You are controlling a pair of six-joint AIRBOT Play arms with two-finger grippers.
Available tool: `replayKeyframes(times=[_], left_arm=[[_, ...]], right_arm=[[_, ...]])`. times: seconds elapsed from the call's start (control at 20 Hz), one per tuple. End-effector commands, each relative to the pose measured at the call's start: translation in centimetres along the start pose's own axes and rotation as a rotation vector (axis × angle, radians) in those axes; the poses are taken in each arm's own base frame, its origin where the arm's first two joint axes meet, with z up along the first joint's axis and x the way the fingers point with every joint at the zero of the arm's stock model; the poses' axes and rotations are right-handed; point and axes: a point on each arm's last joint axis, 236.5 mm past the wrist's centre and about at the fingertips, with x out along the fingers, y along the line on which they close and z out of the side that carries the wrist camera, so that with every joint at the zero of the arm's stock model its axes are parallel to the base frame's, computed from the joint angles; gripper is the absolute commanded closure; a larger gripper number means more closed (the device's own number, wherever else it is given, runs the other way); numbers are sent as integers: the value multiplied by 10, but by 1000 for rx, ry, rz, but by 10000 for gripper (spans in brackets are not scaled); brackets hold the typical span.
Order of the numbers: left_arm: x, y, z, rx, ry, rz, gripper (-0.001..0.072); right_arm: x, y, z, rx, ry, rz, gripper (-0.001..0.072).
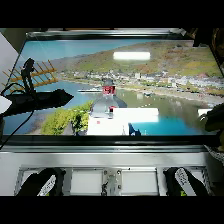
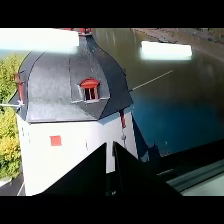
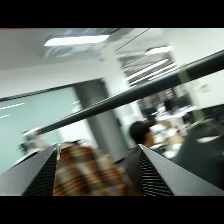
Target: Fold the clothes and pants, and hang the long-sleeved shirts on hangers.
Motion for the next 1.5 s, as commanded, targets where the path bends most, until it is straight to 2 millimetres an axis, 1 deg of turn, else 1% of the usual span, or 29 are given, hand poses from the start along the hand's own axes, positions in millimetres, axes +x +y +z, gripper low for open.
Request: replayKeyframes(times=[0.0,0.15,0.25,0.3,0.35,0.4,0.45,0.55,0.6,0.7,0.75,0.85,0.95,1.05,1.1,1.2,1.25,1.35,1.4,1.45], left_arm=[[0,0,-1,-1,4,1,658],[0,0,-1,-1,4,0,658],[0,0,-1,-2,4,0,657],[0,0,-1,-2,5,0,658],[0,0,-2,-2,9,0,658],[0,0,-3,-2,12,-1,658],[0,0,-3,-2,12,-1,658],[0,0,-3,-2,12,-1,658],[0,0,-3,-3,12,-2,658],[0,0,-4,-3,18,-2,658],[0,0,-5,-2,21,-1,658],[0,0,-5,-2,19,0,658],[0,0,-5,-2,19,0,658],[0,0,-4,-2,18,0,658],[0,0,-4,-2,19,0,658],[0,1,-4,-1,17,0,658],[0,1,-3,-2,11,1,658],[0,1,0,-1,0,1,658],[0,1,0,-2,0,1,658],[0,1,0,-2,1,1,658]], right_arm=[[-2,67,-49,118,108,158,176],[-15,124,-113,187,246,276,176],[-34,159,-155,162,334,354,180],[-47,177,-173,129,371,400,266],[-60,192,-188,98,401,443,397],[-72,204,-201,100,434,470,492],[-83,215,-215,105,474,490,535],[-103,233,-237,111,540,525,545],[-108,240,-245,112,557,539,545],[-111,245,-254,120,574,545,545],[-110,243,-254,143,585,532,545],[-104,233,-253,201,626,472,546],[-95,226,-244,221,636,440,553],[-93,229,-229,182,640,461,553],[-95,234,-223,156,654,489,553],[-109,249,-215,86,707,590,553],[-122,259,-215,54,754,659,553],[-158,280,-221,5,865,827,553],[-181,288,-226,-22,923,926,553],[-205,293,-236,-44,991,1012,553]])
